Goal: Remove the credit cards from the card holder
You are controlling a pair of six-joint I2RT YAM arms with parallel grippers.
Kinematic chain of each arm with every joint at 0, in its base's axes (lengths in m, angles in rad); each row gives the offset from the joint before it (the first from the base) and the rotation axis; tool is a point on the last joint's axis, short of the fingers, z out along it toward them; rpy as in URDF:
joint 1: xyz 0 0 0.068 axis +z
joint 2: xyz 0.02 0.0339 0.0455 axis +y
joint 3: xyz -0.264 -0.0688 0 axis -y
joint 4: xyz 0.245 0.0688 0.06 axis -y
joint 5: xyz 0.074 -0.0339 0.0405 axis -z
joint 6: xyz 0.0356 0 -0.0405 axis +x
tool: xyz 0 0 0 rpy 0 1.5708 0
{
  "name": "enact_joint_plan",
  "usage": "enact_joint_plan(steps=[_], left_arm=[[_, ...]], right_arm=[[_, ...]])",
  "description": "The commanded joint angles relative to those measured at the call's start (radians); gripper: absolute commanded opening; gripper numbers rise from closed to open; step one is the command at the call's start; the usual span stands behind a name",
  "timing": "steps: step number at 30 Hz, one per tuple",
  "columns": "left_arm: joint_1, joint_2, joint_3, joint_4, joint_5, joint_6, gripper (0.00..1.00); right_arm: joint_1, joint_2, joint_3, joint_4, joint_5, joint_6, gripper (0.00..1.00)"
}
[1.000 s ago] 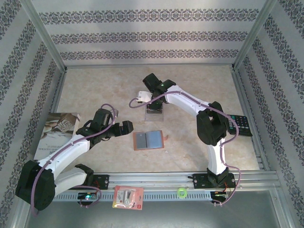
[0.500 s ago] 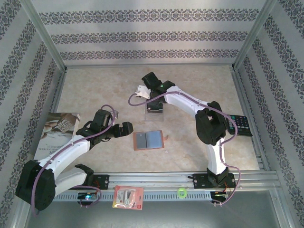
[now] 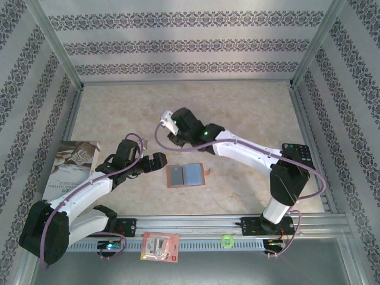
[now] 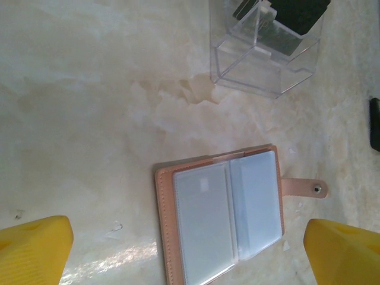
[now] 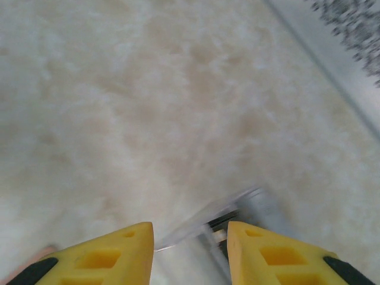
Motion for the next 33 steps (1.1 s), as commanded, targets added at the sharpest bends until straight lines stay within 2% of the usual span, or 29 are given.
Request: enact_joint_plan(steps=[1,7,13,17,22,33], left_arm=[[0.017,-0.006,-0.024,0.056,0.011,-0.021,1.0],[0.019,-0.056,-0.062,0.035,-0.029,-0.033,1.0],[0.02,-0.133,-0.114,-0.004,-0.095,-0.032,1.0],[0.019,-0.176,-0.143,-0.021,-0.126,-0.041,1.0],[0.021,-0.21,-0.155,-0.049,-0.15,-0.038,1.0],[0.022,-0.227,-0.162,-0.055,-0.147,-0.029,1.0]], right_arm=[[0.032,-0.049,-0.1,0.01,0.035,0.198,0.38],[0.049,-0.165,-0.293,0.03,-0.02,0.429,0.37],[0.084,-0.144,-0.375,0.02,-0.054,0.52,0.37],[0.143,-0.047,-0.338,-0.003,-0.074,0.515,0.37],[0.22,0.071,-0.263,-0.026,-0.04,0.486,0.39],[0.246,0.189,-0.202,-0.022,-0.006,0.466,0.42]])
